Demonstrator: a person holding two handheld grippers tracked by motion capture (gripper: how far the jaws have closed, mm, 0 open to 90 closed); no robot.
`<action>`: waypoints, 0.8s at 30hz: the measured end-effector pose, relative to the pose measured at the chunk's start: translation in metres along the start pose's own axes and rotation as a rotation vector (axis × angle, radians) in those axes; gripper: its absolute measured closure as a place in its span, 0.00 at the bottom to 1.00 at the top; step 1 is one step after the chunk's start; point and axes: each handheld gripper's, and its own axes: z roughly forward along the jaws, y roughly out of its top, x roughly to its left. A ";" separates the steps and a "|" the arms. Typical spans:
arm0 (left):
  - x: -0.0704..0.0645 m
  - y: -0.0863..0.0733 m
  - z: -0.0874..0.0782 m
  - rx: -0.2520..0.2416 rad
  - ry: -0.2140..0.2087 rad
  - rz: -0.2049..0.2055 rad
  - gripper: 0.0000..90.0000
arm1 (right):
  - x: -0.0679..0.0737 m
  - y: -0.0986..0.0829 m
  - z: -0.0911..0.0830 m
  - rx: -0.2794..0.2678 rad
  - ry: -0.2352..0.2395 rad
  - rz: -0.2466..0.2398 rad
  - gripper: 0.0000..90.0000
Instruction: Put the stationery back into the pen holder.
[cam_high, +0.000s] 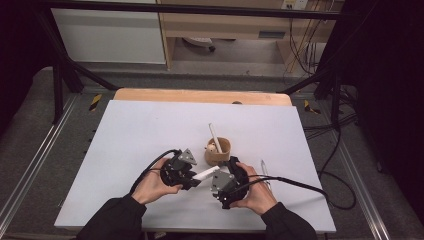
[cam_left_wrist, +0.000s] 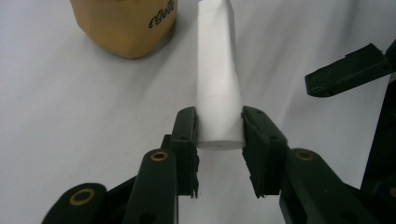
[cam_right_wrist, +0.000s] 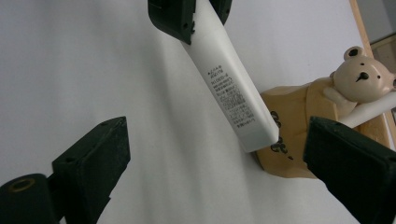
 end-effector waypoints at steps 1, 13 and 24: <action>-0.001 0.001 0.000 0.002 -0.001 0.004 0.74 | 0.000 0.000 0.000 -0.001 -0.002 -0.010 0.10; -0.013 0.019 0.008 0.026 -0.019 0.040 0.74 | 0.006 -0.005 0.002 0.002 -0.045 -0.180 0.24; -0.021 0.031 0.016 0.041 -0.030 0.063 0.74 | 0.008 -0.008 0.001 -0.007 -0.069 -0.286 0.43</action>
